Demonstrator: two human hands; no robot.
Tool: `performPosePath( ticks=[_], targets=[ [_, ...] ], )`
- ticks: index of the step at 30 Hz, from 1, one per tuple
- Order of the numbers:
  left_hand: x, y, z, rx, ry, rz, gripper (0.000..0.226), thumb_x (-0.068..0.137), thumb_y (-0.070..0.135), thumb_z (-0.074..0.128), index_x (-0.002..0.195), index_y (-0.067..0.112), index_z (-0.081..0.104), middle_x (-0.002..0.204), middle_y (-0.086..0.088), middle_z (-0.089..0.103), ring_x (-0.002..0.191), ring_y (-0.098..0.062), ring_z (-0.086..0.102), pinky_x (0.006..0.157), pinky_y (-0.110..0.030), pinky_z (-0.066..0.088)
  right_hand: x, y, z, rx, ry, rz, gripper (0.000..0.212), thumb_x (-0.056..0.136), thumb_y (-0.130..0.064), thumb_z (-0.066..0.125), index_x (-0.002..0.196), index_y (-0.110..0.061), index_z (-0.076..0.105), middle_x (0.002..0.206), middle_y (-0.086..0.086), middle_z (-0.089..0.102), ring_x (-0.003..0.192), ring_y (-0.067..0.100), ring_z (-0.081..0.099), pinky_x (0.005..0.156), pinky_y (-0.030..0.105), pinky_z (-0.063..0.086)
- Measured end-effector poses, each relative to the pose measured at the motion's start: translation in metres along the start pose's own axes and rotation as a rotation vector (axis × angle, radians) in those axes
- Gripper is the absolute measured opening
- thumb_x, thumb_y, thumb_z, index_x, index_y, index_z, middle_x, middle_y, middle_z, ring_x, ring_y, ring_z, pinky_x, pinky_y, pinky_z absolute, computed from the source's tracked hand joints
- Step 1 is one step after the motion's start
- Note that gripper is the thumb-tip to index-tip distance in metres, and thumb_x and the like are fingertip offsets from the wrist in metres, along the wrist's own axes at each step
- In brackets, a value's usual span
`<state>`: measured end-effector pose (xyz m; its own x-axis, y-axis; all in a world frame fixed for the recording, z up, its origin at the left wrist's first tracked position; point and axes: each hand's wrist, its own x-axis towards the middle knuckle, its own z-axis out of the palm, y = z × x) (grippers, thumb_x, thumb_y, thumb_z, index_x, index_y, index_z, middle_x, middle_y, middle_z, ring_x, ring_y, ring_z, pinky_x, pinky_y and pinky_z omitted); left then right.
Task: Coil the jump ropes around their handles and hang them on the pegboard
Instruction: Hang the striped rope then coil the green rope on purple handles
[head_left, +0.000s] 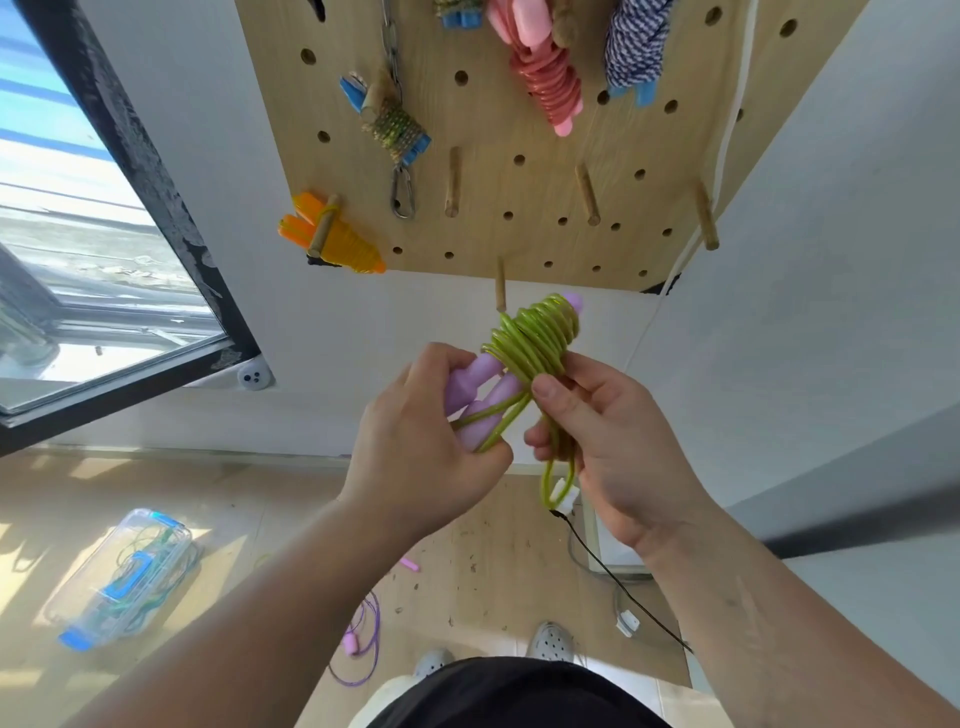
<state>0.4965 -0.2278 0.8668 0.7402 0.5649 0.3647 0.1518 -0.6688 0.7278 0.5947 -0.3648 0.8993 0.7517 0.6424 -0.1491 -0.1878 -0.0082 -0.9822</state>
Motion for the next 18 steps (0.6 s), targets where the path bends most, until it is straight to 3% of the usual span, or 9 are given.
performPosePath(
  ticks=[3,6,9,11,15,18],
  targets=[
    [0.0,0.008,-0.002,-0.311,-0.038,-0.211,0.034,0.067,0.02,0.075,0.096,0.023,0.058,0.077,0.015,0.068,0.073,-0.002,0.063,0.062,-0.011,0.044,-0.002,0.001,-0.008,-0.15,0.01,0.001,0.034,0.091,-0.018,0.069,0.125,-0.016,0.069,0.081,0.01,0.064,0.052,0.012,0.047,0.051,0.025,0.043],
    [0.0,0.018,-0.002,-0.468,-0.077,-0.244,0.035,0.065,0.023,0.075,0.097,0.023,0.06,0.082,0.015,0.07,0.071,-0.002,0.064,0.061,-0.016,0.049,-0.008,0.01,-0.006,-0.142,-0.06,-0.004,0.011,0.094,-0.018,0.066,0.099,-0.016,0.076,0.054,0.0,0.046,0.047,0.009,0.033,0.046,0.02,0.03],
    [0.001,0.02,-0.001,-0.591,-0.125,-0.307,0.037,0.063,0.023,0.077,0.096,0.02,0.061,0.072,0.013,0.065,0.061,-0.005,0.057,0.056,-0.024,0.046,-0.009,0.01,-0.011,-0.005,-0.128,-0.019,0.022,0.079,-0.036,0.082,0.077,-0.016,0.074,0.05,-0.004,0.042,0.045,0.009,0.032,0.048,0.023,0.028],
    [0.0,0.014,0.0,-0.617,-0.132,-0.378,0.038,0.062,0.022,0.079,0.095,0.019,0.062,0.068,0.011,0.061,0.057,-0.007,0.053,0.055,-0.029,0.043,-0.006,0.003,-0.022,-0.031,-0.158,-0.053,0.028,0.064,-0.042,0.09,0.074,-0.021,0.075,0.051,-0.006,0.046,0.046,0.009,0.037,0.051,0.024,0.033],
    [-0.003,0.008,0.003,-0.545,-0.116,-0.437,0.039,0.06,0.024,0.08,0.096,0.018,0.063,0.07,0.009,0.066,0.06,-0.007,0.058,0.056,-0.028,0.045,-0.012,-0.011,-0.034,-0.514,-0.248,-0.181,0.05,0.058,-0.047,0.094,0.103,-0.035,0.075,0.055,-0.007,0.036,0.052,0.012,0.032,0.054,0.028,0.03],
    [-0.002,0.006,0.007,-0.488,-0.125,-0.445,0.04,0.06,0.026,0.08,0.096,0.021,0.063,0.076,0.009,0.071,0.066,-0.005,0.064,0.06,-0.026,0.05,-0.015,-0.019,-0.04,-0.859,-0.194,-0.297,0.027,0.077,-0.044,0.083,0.1,-0.034,0.074,0.055,-0.007,0.041,0.052,0.009,0.037,0.054,0.028,0.033]
  ],
)
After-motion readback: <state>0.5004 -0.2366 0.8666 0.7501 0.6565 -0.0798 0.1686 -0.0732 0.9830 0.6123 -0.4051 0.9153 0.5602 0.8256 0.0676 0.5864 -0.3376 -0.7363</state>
